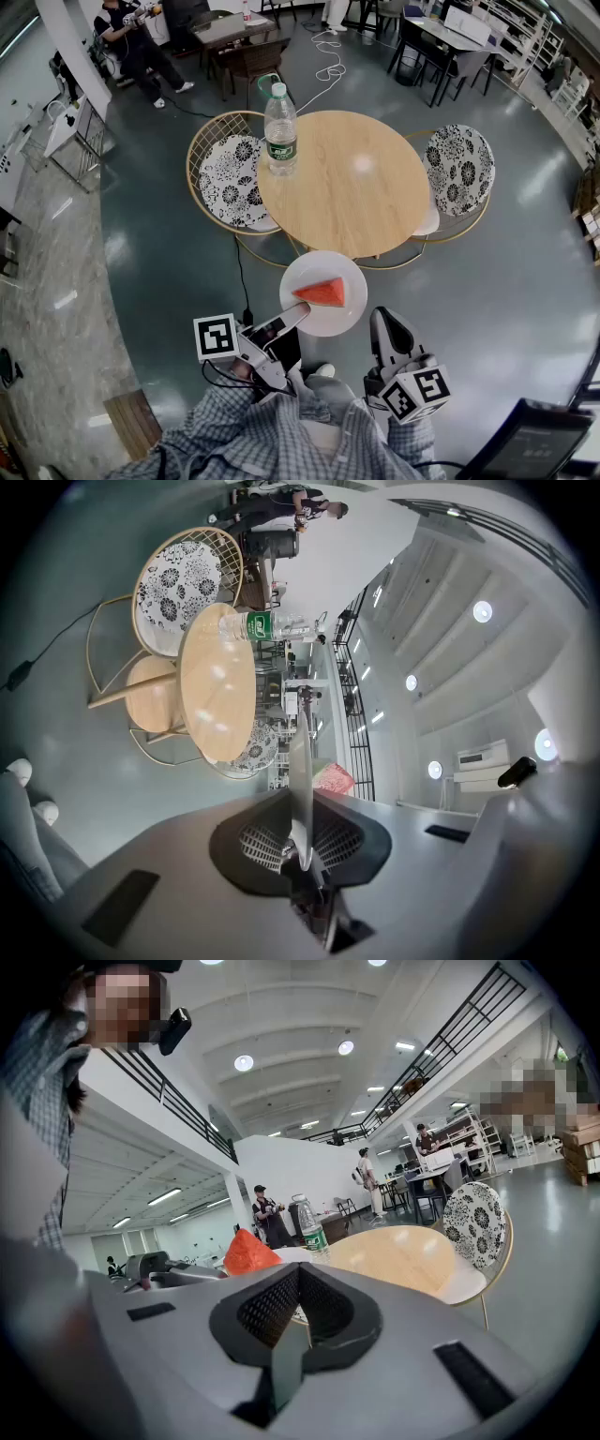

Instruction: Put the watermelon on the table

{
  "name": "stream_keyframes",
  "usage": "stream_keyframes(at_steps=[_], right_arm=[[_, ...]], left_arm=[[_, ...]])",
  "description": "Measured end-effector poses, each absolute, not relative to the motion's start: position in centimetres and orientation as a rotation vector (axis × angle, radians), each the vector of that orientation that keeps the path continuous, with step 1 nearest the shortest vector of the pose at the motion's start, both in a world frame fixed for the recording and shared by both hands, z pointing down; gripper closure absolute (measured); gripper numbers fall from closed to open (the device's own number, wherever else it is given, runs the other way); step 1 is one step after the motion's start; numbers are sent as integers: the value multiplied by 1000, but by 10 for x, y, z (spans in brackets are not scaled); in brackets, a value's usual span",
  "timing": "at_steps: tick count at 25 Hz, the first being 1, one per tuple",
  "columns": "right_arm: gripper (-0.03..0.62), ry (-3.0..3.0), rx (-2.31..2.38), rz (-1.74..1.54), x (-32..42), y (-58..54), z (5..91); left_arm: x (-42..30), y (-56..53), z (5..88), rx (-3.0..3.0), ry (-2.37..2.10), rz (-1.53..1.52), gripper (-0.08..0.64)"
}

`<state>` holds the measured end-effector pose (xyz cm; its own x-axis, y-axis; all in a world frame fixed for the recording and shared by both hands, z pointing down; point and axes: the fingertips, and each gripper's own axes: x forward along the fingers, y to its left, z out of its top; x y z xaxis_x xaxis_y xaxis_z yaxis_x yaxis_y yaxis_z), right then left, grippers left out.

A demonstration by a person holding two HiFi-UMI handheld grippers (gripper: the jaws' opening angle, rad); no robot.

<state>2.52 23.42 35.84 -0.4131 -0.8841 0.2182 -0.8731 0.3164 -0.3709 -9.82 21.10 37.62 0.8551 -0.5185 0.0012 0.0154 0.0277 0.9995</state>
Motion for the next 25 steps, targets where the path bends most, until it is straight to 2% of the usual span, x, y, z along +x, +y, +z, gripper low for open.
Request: stream_keyframes(at_steps=[10,25], right_arm=[[583,2529,-1686,-694,24,233,357],[569,2138,-1456,-1143,20,223,368]], left_arm=[[-99,210,374,1498,-420,-434,528],[-105,202,380,1488,-415,-430,528]])
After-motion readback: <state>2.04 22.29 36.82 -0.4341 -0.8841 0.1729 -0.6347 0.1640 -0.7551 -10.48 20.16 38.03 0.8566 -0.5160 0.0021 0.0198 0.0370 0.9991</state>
